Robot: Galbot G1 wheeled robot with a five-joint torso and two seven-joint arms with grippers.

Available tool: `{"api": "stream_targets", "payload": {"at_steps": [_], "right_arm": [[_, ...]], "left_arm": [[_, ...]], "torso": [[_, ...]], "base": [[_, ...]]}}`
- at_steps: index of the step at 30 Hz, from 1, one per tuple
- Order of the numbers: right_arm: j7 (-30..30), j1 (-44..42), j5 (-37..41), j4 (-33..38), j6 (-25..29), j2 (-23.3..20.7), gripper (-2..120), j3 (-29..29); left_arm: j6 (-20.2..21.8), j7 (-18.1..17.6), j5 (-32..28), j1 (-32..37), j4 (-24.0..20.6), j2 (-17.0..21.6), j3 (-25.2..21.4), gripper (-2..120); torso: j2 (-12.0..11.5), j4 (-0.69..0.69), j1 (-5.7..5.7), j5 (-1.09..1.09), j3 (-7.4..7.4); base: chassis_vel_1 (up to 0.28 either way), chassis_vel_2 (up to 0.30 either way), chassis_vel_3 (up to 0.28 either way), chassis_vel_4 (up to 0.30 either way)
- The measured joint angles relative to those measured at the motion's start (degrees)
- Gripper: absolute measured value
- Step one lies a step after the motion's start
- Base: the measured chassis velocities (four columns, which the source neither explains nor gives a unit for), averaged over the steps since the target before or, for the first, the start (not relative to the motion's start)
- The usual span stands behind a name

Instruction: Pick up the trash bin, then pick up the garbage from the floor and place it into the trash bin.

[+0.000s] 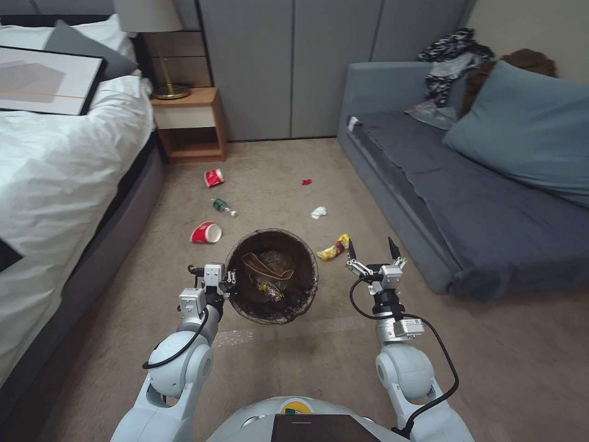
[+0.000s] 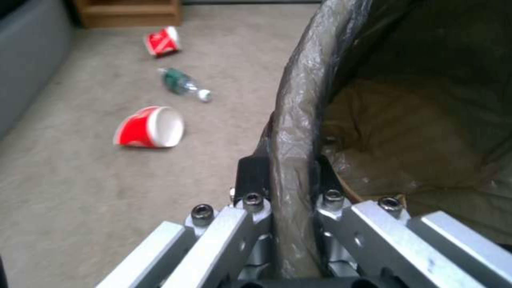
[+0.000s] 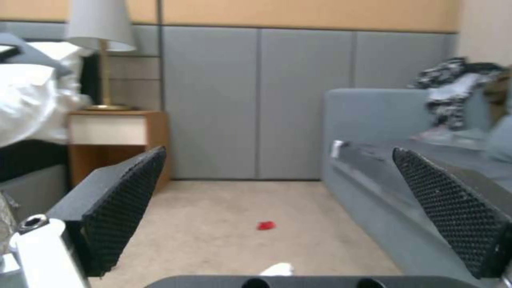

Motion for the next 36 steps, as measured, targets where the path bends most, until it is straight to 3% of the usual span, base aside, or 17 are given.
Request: {"api": "stream_targets", "payload": {"at_steps": [36], "right_arm": [[-0.2, 0.1, 0.7, -0.6, -0.3, -0.5, 100, 0.2]], "left_arm": [[-3.0, 0.1, 0.1, -0.3, 0.2, 0.1, -0.2, 3]], "torso": [[0.0, -0.01, -0.01, 0.0, -0.01]], "base": [[0.001, 0.031, 0.028, 0.002]]}}
